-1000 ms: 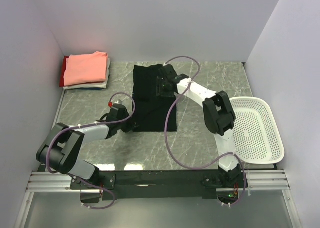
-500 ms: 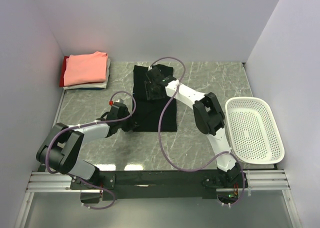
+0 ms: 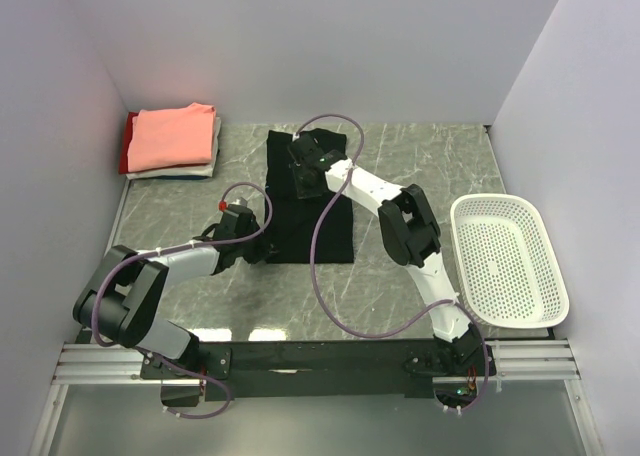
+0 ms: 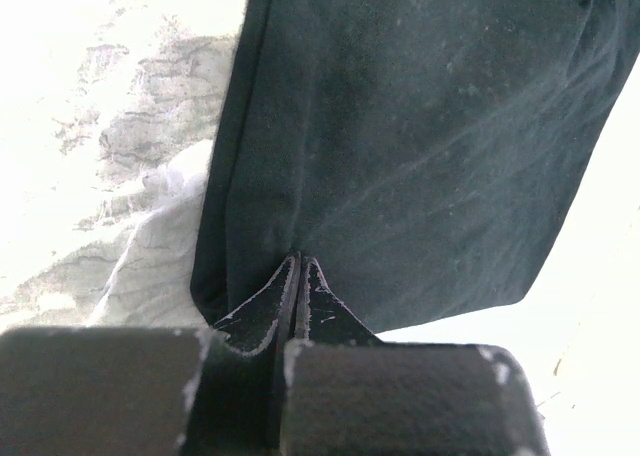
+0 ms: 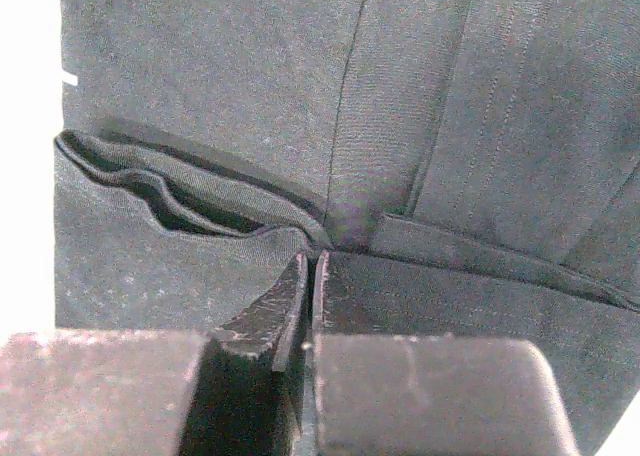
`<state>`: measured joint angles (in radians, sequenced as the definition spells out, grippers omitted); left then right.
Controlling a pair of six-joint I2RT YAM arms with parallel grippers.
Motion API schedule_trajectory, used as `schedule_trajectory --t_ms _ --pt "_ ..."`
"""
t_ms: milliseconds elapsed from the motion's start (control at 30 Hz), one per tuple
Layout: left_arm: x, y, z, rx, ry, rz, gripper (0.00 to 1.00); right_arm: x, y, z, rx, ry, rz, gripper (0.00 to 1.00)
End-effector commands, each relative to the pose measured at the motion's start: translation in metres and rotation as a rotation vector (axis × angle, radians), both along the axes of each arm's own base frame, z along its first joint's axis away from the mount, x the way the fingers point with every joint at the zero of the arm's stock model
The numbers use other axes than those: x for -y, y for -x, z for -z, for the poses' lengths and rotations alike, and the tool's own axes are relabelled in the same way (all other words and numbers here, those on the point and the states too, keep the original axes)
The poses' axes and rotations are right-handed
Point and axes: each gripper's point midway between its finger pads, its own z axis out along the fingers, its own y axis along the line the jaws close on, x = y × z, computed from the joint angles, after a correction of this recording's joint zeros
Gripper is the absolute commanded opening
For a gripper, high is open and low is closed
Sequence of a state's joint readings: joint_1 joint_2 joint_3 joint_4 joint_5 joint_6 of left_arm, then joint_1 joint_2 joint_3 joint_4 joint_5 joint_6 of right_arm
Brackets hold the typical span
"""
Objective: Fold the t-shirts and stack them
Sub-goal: Fold the tshirt
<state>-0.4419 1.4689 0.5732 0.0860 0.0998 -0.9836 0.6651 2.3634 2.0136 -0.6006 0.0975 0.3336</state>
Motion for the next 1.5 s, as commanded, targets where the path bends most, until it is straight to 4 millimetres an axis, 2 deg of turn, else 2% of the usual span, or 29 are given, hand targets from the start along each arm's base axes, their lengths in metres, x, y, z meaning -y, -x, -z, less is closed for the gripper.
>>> schedule_trajectory --t_ms 0,67,167,200,267,300,433,533,567,633,667,733,767,800,833,867,933,1033,1067,1133,1167,1267,1300,1333,1400,1467 --pt "0.007 -0.006 -0.011 0.035 0.010 0.031 0.01 -0.006 -0.011 -0.011 0.045 -0.007 0.015 0.00" --pt "0.006 -0.006 -0.009 0.032 0.006 0.029 0.01 -0.006 -0.013 -0.015 0.057 -0.014 0.030 0.00" --pt "0.005 -0.005 -0.008 0.032 0.006 0.029 0.01 -0.007 -0.020 -0.017 0.066 -0.025 0.037 0.07" --pt "0.006 -0.005 -0.008 0.032 0.008 0.029 0.01 -0.008 -0.023 -0.021 0.069 -0.029 0.038 0.13" --pt "0.005 -0.004 -0.008 0.031 0.007 0.027 0.01 -0.009 -0.023 -0.014 0.057 -0.015 0.032 0.20" --pt "0.005 -0.003 -0.008 0.031 0.008 0.028 0.01 -0.009 -0.023 -0.015 0.057 -0.013 0.032 0.27" --pt "0.005 -0.003 -0.009 0.033 0.007 0.030 0.01 -0.003 -0.025 -0.014 0.053 -0.030 0.046 0.42" --pt "0.005 -0.003 -0.010 0.035 0.007 0.033 0.01 0.005 -0.031 -0.025 0.063 -0.043 0.065 0.48" --pt "0.005 -0.003 -0.011 0.037 0.007 0.032 0.01 0.007 -0.033 -0.035 0.078 -0.054 0.071 0.49" --pt "0.005 -0.004 -0.014 0.044 0.007 0.035 0.01 0.013 -0.034 -0.044 0.089 -0.062 0.081 0.52" --pt "0.006 -0.005 -0.016 0.048 0.009 0.035 0.01 0.018 -0.037 -0.061 0.111 -0.082 0.095 0.52" --pt "0.006 -0.006 -0.021 0.059 0.009 0.037 0.01 0.024 -0.035 -0.070 0.123 -0.099 0.109 0.52" --pt "0.006 -0.007 -0.023 0.064 0.009 0.037 0.01 0.027 -0.035 -0.089 0.148 -0.124 0.117 0.52" --pt "0.006 -0.008 -0.026 0.070 0.010 0.036 0.01 0.028 -0.031 -0.090 0.149 -0.132 0.122 0.52" --pt "0.006 -0.009 -0.029 0.077 0.011 0.036 0.01 0.030 -0.030 -0.104 0.169 -0.150 0.129 0.52" --pt "0.007 -0.010 -0.031 0.083 0.011 0.040 0.01 0.032 -0.025 -0.100 0.156 -0.151 0.130 0.50" --pt "0.007 -0.009 -0.033 0.082 0.012 0.041 0.01 0.032 -0.021 -0.104 0.154 -0.179 0.140 0.50" --pt "0.006 -0.007 -0.032 0.081 0.008 0.044 0.01 0.031 -0.011 -0.103 0.130 -0.208 0.134 0.49" --pt "0.005 -0.006 -0.031 0.077 0.009 0.042 0.01 0.032 -0.006 -0.093 0.107 -0.206 0.133 0.49" --pt "0.004 -0.004 -0.027 0.072 0.005 0.041 0.01 0.026 -0.002 -0.088 0.090 -0.242 0.115 0.47" --pt "0.003 -0.003 -0.026 0.070 0.005 0.038 0.01 0.027 0.001 -0.078 0.071 -0.239 0.116 0.41" --pt "0.001 0.001 -0.020 0.056 0.000 0.033 0.01 0.020 0.002 -0.055 0.015 -0.248 0.105 0.34" --pt "0.000 0.001 -0.018 0.055 -0.004 0.032 0.01 0.020 0.002 -0.048 -0.005 -0.254 0.108 0.34" --pt "-0.001 0.002 -0.015 0.051 -0.010 0.030 0.01 0.023 0.001 -0.033 -0.039 -0.252 0.117 0.34" --pt "-0.003 0.005 -0.012 0.043 -0.015 0.027 0.01 0.027 -0.001 -0.020 -0.072 -0.258 0.138 0.33" --pt "-0.006 0.009 -0.006 0.033 -0.024 0.021 0.01 0.038 -0.003 -0.004 -0.106 -0.249 0.163 0.33"
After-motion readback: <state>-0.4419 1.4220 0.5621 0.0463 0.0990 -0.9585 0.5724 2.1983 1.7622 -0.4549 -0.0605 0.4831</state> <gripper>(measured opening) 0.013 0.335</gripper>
